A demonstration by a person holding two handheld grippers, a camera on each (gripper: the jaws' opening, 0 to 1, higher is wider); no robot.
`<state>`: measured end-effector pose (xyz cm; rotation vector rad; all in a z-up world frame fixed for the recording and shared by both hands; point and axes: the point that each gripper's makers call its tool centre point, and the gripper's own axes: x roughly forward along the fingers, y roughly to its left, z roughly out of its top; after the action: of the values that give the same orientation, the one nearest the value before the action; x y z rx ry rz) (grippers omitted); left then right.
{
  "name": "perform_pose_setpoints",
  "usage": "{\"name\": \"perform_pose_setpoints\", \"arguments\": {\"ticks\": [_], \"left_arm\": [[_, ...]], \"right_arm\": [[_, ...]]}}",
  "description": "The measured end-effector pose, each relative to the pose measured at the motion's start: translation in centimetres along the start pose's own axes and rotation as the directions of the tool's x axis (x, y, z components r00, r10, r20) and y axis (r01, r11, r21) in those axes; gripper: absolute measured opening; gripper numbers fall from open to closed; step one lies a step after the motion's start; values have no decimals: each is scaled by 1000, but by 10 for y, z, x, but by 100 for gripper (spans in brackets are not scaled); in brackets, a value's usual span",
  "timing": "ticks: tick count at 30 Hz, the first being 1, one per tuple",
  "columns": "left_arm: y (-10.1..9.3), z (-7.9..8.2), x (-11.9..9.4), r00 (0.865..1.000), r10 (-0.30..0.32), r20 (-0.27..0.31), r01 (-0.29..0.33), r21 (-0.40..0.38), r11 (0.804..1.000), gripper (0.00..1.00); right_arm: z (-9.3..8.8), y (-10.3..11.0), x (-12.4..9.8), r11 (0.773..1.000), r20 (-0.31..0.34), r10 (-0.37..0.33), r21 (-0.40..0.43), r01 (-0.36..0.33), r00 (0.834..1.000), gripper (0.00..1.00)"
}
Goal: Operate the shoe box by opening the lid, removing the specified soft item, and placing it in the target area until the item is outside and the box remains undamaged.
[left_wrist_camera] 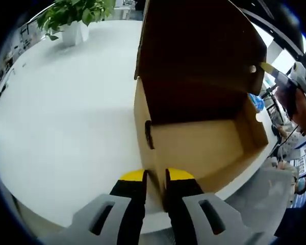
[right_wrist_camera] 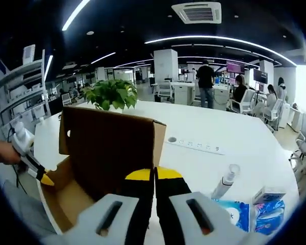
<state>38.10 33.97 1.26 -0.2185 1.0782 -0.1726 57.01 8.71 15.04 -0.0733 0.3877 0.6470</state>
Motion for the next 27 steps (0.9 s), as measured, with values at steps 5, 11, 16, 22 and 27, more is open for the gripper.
{"name": "perform_pose_setpoints", "arguments": {"ticks": [5,11,16,22,27], "left_arm": [[0,0,0,1000,-4,1,4,1,1000,13],[-1,-1,3,1000,3,9,-3,11,1000,13],[-1,-1,3,1000,9,21,-9,22,1000,13],[0,0,3,999,3,51,-4,24,1000,15],[0,0,4,997,-9,82,7,25,1000,17]], "right_arm": [[0,2,-4,1000,0,-3,-7,3,1000,0],[0,4,-8,1000,1,-7,-12,7,1000,0],[-2,8,-14,1000,3,-7,-19,7,1000,0],[-6,12,-25,999,-1,-8,-32,8,1000,0],[-10,16,-32,999,-8,-10,-46,10,1000,0]]}}
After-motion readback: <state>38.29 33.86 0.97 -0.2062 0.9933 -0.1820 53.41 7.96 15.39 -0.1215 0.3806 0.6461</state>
